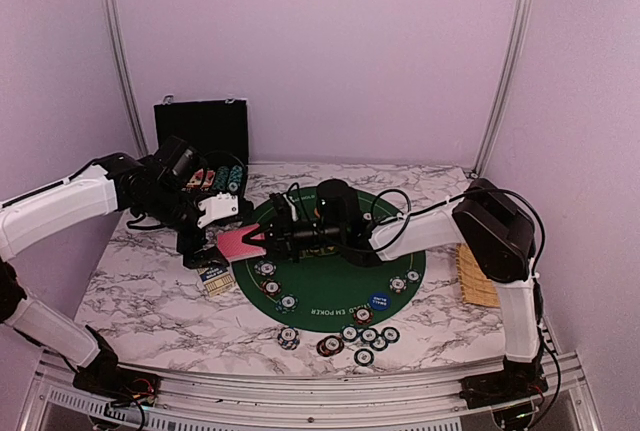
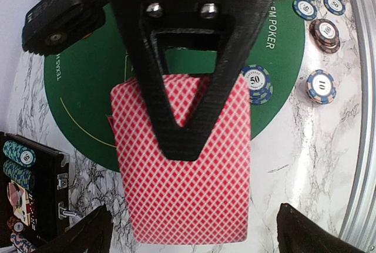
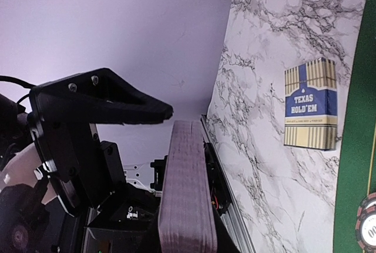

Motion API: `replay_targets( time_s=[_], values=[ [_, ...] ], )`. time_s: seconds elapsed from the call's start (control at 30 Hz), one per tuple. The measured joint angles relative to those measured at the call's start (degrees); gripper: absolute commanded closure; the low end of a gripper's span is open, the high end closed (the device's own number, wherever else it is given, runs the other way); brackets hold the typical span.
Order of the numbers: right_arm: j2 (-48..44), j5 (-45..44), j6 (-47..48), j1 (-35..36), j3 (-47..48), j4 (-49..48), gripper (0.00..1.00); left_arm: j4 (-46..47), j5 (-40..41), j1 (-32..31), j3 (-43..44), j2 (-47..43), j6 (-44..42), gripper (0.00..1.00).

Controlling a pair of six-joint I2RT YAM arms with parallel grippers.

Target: Distribute texas hold em gaming equipment

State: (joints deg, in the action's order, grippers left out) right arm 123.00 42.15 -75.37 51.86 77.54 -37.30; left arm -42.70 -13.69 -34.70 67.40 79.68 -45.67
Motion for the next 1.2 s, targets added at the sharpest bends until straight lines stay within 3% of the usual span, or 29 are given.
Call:
replay_targets(
  time_s=[0.43,1.2],
  values=[
    [0.00,-0.04,-0.94,0.33,0.22,-1.29,0.96,-2.14,-1.33,-3.67,7.56,6.82,-2.51,0.01],
    [-3.37,-0.68,3.17,0.39,-0.90,2.27,1.00,2.23,-2.99,-3.74,2.56,0.74,-2.12,0.01]
  ],
)
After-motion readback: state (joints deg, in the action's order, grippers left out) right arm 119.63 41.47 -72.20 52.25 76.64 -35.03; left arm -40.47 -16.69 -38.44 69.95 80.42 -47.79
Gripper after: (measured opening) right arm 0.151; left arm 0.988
